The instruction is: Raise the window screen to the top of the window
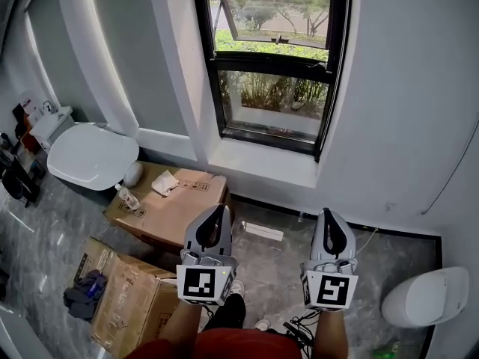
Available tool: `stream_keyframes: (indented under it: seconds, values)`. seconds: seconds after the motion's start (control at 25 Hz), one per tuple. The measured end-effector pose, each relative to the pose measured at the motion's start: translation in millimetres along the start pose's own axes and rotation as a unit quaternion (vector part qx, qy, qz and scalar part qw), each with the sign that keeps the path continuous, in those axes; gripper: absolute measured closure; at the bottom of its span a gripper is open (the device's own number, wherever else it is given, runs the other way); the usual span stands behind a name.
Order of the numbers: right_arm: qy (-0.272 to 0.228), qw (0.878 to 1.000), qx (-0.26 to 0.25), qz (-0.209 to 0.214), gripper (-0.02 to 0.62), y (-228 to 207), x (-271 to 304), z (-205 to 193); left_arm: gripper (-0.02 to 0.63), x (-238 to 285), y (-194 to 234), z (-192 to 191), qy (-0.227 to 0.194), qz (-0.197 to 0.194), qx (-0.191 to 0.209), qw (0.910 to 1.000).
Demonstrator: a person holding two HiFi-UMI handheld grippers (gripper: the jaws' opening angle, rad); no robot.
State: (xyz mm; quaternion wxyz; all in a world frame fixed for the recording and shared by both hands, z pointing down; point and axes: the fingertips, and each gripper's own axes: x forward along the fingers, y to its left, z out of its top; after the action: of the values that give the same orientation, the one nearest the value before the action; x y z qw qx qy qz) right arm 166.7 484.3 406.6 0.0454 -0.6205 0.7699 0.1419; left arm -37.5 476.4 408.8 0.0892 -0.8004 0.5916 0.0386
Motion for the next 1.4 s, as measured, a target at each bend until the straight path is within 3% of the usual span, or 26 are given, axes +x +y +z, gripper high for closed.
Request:
stream_keyframes:
  seconds: [0.44, 0.76, 1.0, 1.4]
  values:
    - [-0.018, 0.999, -0.043, 0.003, 0.586, 21, 100, -6, 0.601, 82, 70, -10, -0.026, 0.004, -0.036, 0.9990]
    - [-0.006, 0.999, -0.032, 0.002, 0.586, 49, 169, -17, 0.601, 129, 125, -29, -0.014, -0.002, -0.034, 0.9993]
    - [-0.010, 0.999, -0.043, -0.006, 0.586, 71, 202, -18, 0.601, 150, 166, -34, -0.027, -0.011, -0.038, 0.9988]
    - [0.013, 0.998, -0.051, -0.032, 0.588, 65, 220, -33, 0.601, 176, 183, -46, -0.029, -0.038, -0.048, 0.9977]
